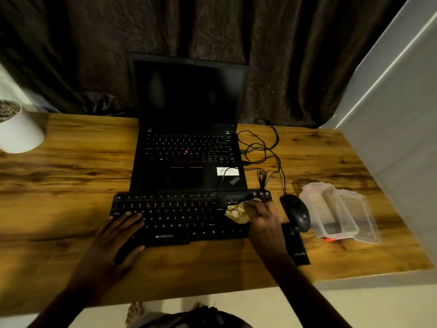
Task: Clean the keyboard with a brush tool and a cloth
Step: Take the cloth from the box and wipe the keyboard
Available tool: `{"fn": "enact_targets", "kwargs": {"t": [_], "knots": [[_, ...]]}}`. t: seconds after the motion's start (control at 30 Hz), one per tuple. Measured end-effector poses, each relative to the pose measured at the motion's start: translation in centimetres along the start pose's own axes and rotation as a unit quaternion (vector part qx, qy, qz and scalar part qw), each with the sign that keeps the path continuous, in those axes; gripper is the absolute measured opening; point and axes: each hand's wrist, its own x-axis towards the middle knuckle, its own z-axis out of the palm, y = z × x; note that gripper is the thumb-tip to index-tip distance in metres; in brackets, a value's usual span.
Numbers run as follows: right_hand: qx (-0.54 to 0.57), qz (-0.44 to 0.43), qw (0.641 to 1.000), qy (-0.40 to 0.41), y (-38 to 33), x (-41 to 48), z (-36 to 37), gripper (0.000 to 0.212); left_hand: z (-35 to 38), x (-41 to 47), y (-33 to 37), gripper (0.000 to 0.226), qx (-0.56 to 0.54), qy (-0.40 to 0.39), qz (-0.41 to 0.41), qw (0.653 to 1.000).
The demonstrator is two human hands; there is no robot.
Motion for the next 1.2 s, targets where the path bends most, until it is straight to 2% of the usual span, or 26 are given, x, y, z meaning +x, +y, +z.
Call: {"fn": "enact_targets", "kwargs": {"t": [0.1, 0.23, 0.4, 0.6, 0.77, 0.97, 1.1, 1.2], "knots": [[-0.006, 0.01, 1.0, 0.024, 1.5, 0.4, -0.8, 0.042, -0.2, 0.1, 0.1, 0.066, 0.001, 0.001, 0.006, 1.0], [-0.026, 0.033, 0.998, 0.047, 2.8, 0.9, -2.0, 0.032, -0.2, 0.1, -0.1, 0.066, 0.0, 0.002, 0.011, 1.0], [-0.006, 0.025, 1.0, -0.002, 1.5, 0.6, -1.0, 0.033, -0.2, 0.1, 0.2, 0.066, -0.003, 0.007, 0.009, 1.0], [-0.011, 0.094, 0.996, -0.004, 3.6, 0.2, -2.5, 0.029, -0.4, 0.1, 0.3, 0.065, -0.003, 0.01, 0.014, 1.0], [-0.005, 0.029, 0.999, -0.013, 2.2, -0.6, -1.7, 0.034, -0.1, 0.1, -0.2, 0.066, 0.001, 0.0, 0.01, 1.0], [0.004, 0.116, 0.993, -0.017, 3.7, -0.8, -1.9, 0.031, 0.0, 0.0, -0.2, 0.064, -0.002, -0.01, 0.004, 1.0], [0.02, 0.073, 0.997, -0.011, 1.1, -0.8, -1.0, 0.03, -0.2, 0.0, 0.0, 0.065, 0.0, -0.013, -0.004, 1.0], [0.019, 0.067, 0.997, -0.012, 1.7, -0.9, -1.3, 0.029, -0.4, 0.1, 0.3, 0.065, -0.001, -0.006, -0.002, 1.0]]}}
